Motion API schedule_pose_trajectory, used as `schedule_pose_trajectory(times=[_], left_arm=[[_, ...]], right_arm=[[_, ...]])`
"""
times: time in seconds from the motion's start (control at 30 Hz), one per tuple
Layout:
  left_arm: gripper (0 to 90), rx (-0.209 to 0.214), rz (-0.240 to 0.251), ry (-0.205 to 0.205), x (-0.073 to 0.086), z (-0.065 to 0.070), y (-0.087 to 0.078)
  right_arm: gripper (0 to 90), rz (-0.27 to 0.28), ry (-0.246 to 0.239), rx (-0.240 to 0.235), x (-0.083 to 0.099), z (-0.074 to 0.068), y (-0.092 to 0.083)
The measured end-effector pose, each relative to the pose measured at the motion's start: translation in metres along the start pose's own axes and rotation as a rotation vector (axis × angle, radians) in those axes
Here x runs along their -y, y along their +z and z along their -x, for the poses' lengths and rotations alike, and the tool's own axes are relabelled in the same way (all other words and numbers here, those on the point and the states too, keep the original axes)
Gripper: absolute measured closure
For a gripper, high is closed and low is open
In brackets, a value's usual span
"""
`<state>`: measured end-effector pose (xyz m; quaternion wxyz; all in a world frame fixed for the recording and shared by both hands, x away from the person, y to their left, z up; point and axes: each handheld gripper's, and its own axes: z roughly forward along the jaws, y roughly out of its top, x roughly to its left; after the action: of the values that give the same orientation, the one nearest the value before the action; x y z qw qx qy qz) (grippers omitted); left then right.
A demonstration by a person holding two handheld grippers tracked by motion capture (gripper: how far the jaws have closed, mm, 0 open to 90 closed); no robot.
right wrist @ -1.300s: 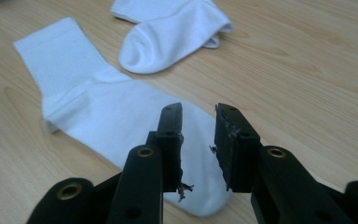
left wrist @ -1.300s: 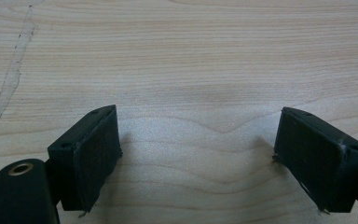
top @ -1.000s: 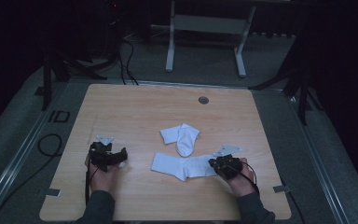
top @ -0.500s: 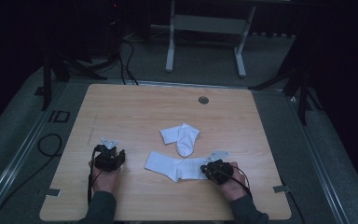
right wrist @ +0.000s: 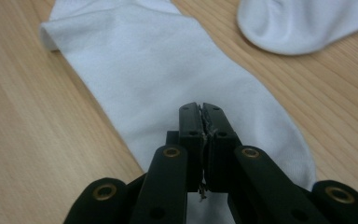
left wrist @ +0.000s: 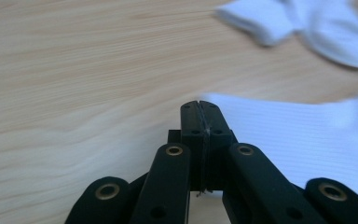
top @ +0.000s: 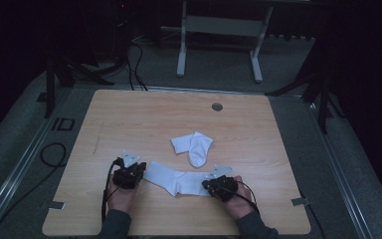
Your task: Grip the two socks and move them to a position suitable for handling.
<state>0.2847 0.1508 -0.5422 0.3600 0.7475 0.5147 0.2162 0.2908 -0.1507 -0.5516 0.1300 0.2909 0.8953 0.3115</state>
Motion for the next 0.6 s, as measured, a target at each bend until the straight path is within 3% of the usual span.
schedule_pose_trajectory(times=[0.03, 0.07, 0.13, 0.2, 0.3, 0.37, 0.53, 0.6], left_arm=[[89.5, 0.000, 0.000, 0.000, 0.000, 0.000, 0.000], [89.5, 0.032, -0.010, 0.032, 0.001, 0.013, 0.002], [89.5, 0.053, -0.025, 0.061, 0.003, 0.024, 0.006], [89.4, 0.052, -0.053, 0.084, 0.005, 0.031, 0.010], [89.5, 0.037, -0.103, 0.089, 0.009, 0.032, 0.017], [89.6, 0.044, -0.100, 0.078, 0.009, 0.031, 0.017], [89.6, 0.033, -0.107, 0.098, 0.009, 0.032, 0.016], [89.6, 0.040, -0.108, 0.097, 0.009, 0.031, 0.016]], right_arm=[[87.3, 0.000, 0.000, 0.000, 0.000, 0.000, 0.000], [87.3, 0.000, -0.009, -0.002, -0.001, -0.004, 0.001], [87.3, 0.001, -0.022, -0.007, -0.003, -0.007, 0.002], [87.3, -0.001, -0.030, -0.012, -0.004, -0.009, 0.003], [87.4, -0.004, -0.039, -0.017, -0.005, -0.011, 0.003], [87.4, -0.003, -0.042, -0.017, -0.005, -0.011, 0.003], [86.1, 0.003, -0.038, -0.029, -0.009, -0.011, 0.003], [83.6, 0.026, -0.034, -0.005, -0.016, -0.007, 0.000]])
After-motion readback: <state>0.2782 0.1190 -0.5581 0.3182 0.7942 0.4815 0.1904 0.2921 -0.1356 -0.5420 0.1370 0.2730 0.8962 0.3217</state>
